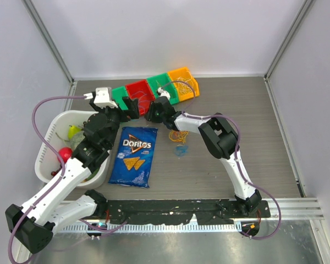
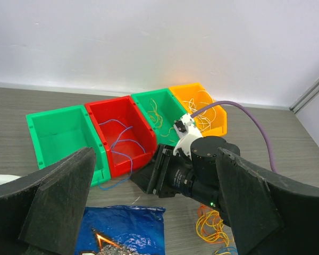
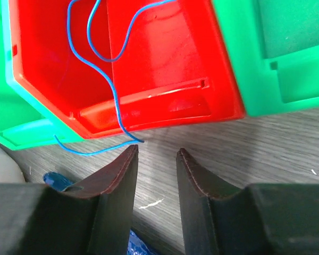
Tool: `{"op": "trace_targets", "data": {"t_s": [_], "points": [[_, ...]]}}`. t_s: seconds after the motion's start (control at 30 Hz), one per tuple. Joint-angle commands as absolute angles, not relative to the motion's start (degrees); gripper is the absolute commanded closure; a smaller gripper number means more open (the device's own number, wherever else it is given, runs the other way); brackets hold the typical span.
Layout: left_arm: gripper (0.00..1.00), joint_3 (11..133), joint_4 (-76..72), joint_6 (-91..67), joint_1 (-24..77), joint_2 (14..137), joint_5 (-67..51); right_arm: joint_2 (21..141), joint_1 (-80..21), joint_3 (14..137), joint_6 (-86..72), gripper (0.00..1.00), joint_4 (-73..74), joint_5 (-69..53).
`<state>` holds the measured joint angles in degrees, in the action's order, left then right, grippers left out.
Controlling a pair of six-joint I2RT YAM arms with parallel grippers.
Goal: Untangle the cables
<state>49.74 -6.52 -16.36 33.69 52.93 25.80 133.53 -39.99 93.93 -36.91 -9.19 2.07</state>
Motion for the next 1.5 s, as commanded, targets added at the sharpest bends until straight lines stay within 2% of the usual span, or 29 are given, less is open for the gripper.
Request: {"op": "trace_targets", "data": {"t_s": [0.0, 0.27, 0.43, 0.63, 0.93, 1.03, 1.37, 1.47], "points": [[0.0, 51.42, -7.73, -17.14, 33.49, 53.0, 25.58, 130.52, -39.81, 92.9, -37.1, 0.61, -14.32, 4.22], [0.0, 51.33, -7.65, -17.49, 33.31, 52.82, 25.49, 132.27, -39.9, 91.32, -35.51, 0.54, -19.86, 3.42], [0.0, 51.33, -7.56, -17.58, 33.31, 52.73, 25.4, 134.12, -40.69, 90.62, -34.46, 0.56, -24.25, 3.86], [0.0, 51.42, -7.56, -17.58, 33.22, 52.56, 25.23, 135.0, -42.19, 90.09, -33.57, 0.63, -28.12, 4.22], [0.0, 51.42, -7.56, -17.93, 33.05, 52.47, 25.05, 134.65, -42.36, 86.31, -35.5, 0.63, -37.87, 1.14], [0.0, 51.42, -7.56, -17.84, 33.13, 52.47, 25.4, 136.31, -42.28, 87.97, -36.03, 0.59, -37.7, 1.23], [0.0, 51.42, -7.47, -18.02, 33.13, 52.29, 24.88, 140.45, -42.19, 94.47, -33.23, 0.59, -33.93, 2.81], [0.0, 51.42, -7.56, -18.02, 33.13, 52.12, 25.05, 140.89, -42.19, 94.83, -32.78, 0.64, -34.98, 2.11]]}}
